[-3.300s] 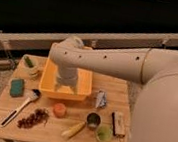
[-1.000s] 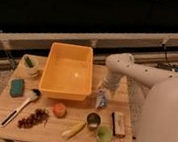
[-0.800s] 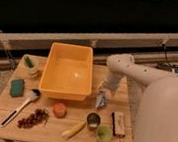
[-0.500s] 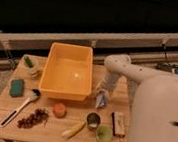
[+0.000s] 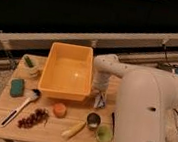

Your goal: Place towel in tray

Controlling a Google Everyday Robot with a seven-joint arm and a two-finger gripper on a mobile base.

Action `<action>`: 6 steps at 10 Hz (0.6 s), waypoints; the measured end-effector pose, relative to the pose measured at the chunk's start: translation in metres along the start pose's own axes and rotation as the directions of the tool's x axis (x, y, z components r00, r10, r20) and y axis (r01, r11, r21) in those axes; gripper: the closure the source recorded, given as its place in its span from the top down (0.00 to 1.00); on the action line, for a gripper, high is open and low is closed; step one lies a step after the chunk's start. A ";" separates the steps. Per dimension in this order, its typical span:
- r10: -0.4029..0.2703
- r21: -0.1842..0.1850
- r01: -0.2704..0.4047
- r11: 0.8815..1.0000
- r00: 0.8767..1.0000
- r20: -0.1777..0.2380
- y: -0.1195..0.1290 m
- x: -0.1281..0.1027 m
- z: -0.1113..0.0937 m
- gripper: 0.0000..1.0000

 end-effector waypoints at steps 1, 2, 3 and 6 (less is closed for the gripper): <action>0.002 0.011 -0.002 1.000 1.000 -0.010 0.000 0.000 0.002 0.44; 0.009 0.014 -0.008 1.000 1.000 -0.022 0.000 -0.001 0.004 0.34; 0.024 0.018 -0.023 1.000 0.999 -0.034 -0.002 -0.002 0.005 0.22; 0.092 0.023 -0.092 0.996 0.995 -0.036 -0.014 -0.004 0.000 0.00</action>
